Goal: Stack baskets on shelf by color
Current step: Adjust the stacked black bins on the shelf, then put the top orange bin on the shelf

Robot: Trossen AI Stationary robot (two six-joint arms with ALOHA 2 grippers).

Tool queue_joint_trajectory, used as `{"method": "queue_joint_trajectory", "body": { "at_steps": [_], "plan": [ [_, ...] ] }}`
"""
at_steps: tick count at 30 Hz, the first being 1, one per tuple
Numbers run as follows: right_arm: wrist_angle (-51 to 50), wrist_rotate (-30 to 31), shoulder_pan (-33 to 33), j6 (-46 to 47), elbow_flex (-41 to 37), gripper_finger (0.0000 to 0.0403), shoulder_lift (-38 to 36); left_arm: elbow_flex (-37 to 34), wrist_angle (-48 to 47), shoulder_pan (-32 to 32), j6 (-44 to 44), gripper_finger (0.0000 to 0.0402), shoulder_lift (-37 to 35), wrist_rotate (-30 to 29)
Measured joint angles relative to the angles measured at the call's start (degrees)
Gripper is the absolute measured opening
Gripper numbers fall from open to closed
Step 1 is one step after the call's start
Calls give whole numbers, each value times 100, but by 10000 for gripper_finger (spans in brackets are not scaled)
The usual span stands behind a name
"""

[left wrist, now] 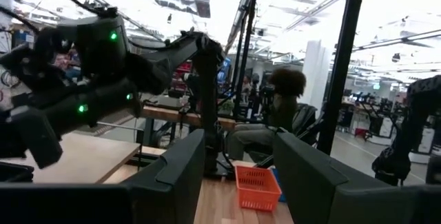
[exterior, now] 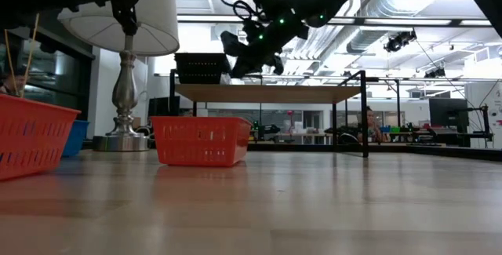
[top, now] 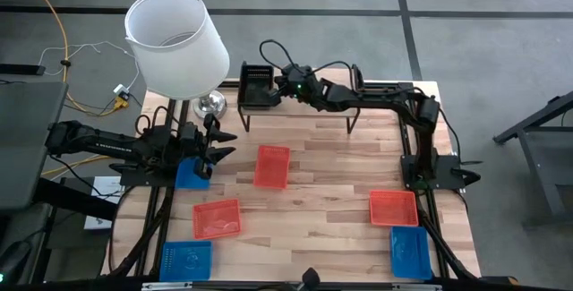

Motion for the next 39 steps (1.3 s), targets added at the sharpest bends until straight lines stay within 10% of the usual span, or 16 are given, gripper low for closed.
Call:
{"method": "queue_joint_trajectory", "body": {
  "at_steps": [15,27,39],
  "plan": [
    [-3628,-489,859,-877,-728,0,-2067,2,-83,4,152,161,0,0],
    [-926,-96,2831,170,-4063,0,-4095,2,-79,7,171,161,0,-7],
    [962,45,3003,214,-4516,0,-4108,2,-81,7,365,161,7,-22]
  ]
}}
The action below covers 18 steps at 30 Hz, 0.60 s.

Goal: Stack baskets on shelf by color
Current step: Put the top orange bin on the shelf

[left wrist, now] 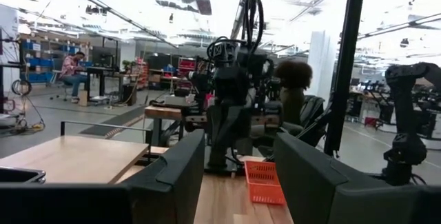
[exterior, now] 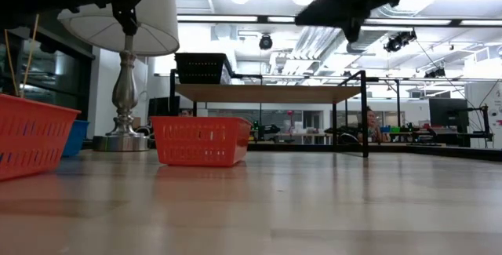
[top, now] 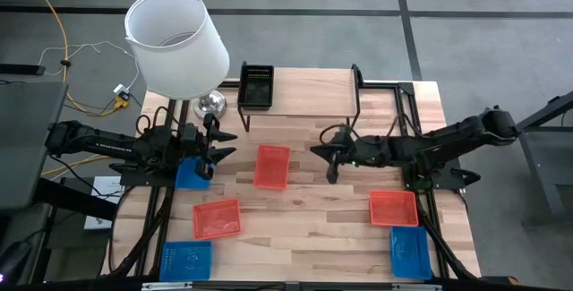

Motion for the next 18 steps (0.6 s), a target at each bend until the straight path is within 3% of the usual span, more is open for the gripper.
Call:
{"method": "queue_joint_trajectory", "body": {
  "at_steps": [5,10,18],
  "plan": [
    [347,-52,42,-145,147,17,239,0,-1,0,46,161,0,0],
    [307,-37,195,-596,800,79,1025,2,-9,2,46,161,0,0],
    [-920,-11,278,-1482,2290,166,2410,2,-44,2,46,161,0,0]
  ]
}}
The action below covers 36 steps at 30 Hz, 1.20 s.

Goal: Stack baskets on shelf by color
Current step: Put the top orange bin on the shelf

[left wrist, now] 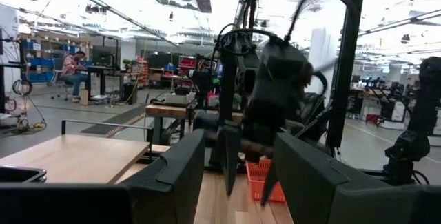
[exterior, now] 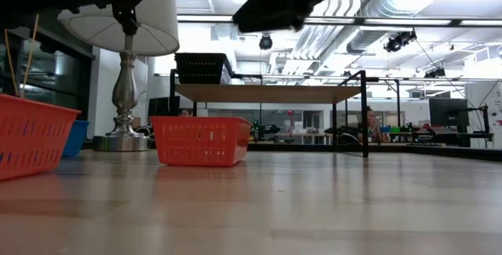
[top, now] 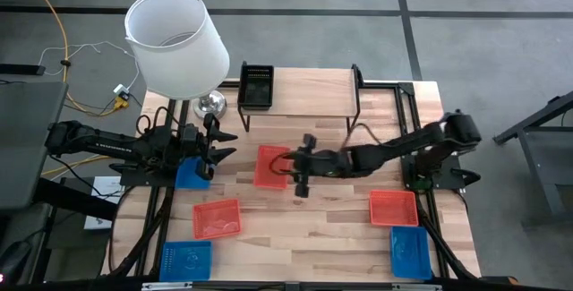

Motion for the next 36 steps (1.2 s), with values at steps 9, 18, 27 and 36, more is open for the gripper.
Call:
{"method": "queue_joint_trajectory", "body": {
  "at_steps": [9,18,27,36],
  "plan": [
    [-429,123,-186,-378,928,158,1024,0,-19,0,0,161,0,0],
    [-410,609,-725,46,897,81,1283,0,-42,0,2,161,0,0],
    [-584,-284,-1167,483,893,68,1439,0,-43,0,2,161,-1,2],
    [-556,-198,-1169,120,893,170,1786,0,-48,-2,2,161,0,2]
  ]
}}
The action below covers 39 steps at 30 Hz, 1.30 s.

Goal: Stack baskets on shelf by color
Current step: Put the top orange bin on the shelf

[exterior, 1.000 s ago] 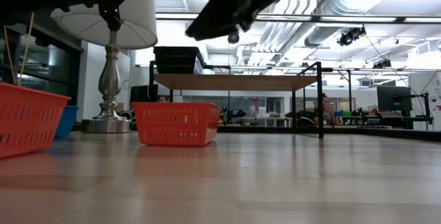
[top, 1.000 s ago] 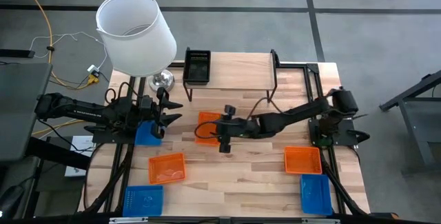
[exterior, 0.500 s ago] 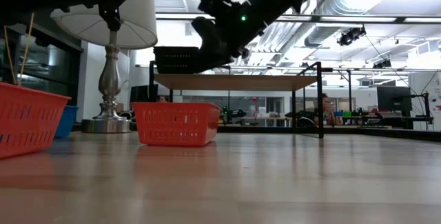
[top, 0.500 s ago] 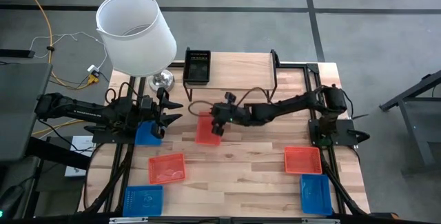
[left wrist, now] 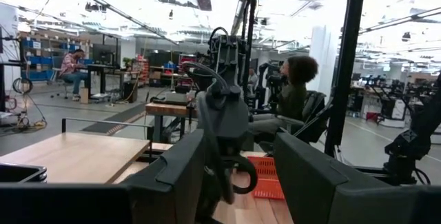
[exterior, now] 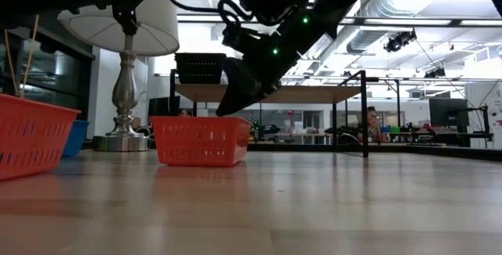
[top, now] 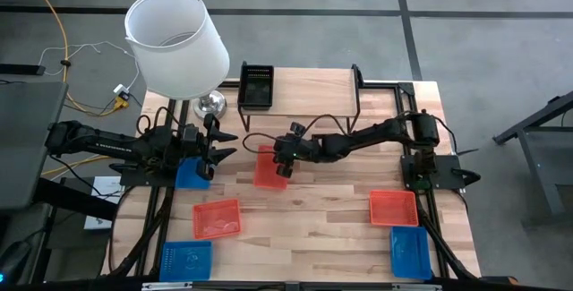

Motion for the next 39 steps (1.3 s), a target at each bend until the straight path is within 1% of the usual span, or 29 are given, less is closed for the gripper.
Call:
{"method": "queue_joint_trajectory", "body": {
  "at_steps": [4,8,19,26,31,39],
  "plan": [
    [-218,-38,-85,-3,0,196,2,0,0,0,-2,161,0,0],
    [-481,-54,-177,9,0,201,7,0,-2,0,-2,161,0,0],
    [-940,-141,-320,39,0,187,7,0,0,0,-2,161,0,0],
    [-1139,-182,-428,106,0,168,7,0,0,0,-2,161,0,0],
    [-1277,-452,-501,275,0,156,7,0,0,0,-2,161,0,0],
    [-1499,-436,-499,420,0,156,7,0,0,0,-2,161,0,0]
  ]
}}
